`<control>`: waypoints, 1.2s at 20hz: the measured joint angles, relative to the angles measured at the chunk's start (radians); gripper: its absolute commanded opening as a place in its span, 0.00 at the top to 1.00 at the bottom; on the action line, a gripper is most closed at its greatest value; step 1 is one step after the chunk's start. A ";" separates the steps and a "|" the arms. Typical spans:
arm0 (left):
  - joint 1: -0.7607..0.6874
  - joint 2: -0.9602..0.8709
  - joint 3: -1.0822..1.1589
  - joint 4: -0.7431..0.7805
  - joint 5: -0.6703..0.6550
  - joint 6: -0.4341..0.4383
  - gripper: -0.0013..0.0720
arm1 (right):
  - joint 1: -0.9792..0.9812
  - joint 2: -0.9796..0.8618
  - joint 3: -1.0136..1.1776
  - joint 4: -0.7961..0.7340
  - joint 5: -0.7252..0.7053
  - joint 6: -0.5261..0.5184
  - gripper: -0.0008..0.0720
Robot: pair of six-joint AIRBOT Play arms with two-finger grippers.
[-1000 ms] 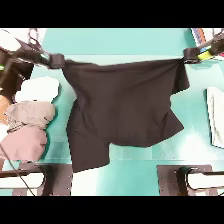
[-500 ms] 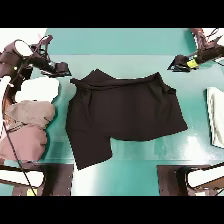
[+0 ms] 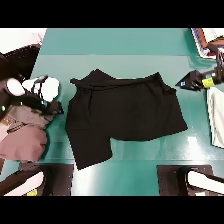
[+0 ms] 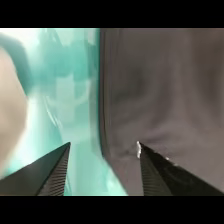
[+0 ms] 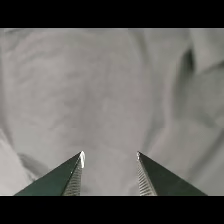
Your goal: Fold the shirts.
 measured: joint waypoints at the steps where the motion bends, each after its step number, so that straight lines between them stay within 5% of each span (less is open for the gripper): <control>1: 0.001 0.023 -0.053 -0.011 0.013 -0.006 0.31 | -0.006 0.035 -0.048 0.011 -0.011 -0.003 0.46; 10: -0.052 0.077 -0.286 -0.142 0.163 -0.013 0.32 | -0.019 0.190 -0.225 0.042 -0.046 -0.010 0.46; 11: -0.064 0.077 -0.292 -0.149 0.172 -0.013 0.41 | -0.019 0.194 -0.230 0.042 -0.046 -0.010 0.46; 13: -0.080 0.072 -0.302 -0.149 0.194 -0.016 0.95 | -0.021 0.199 -0.235 0.044 -0.047 -0.010 0.46; 24: -0.098 0.187 -0.217 -0.162 0.195 -0.027 0.95 | -0.293 0.281 -0.502 -0.168 0.014 0.021 0.45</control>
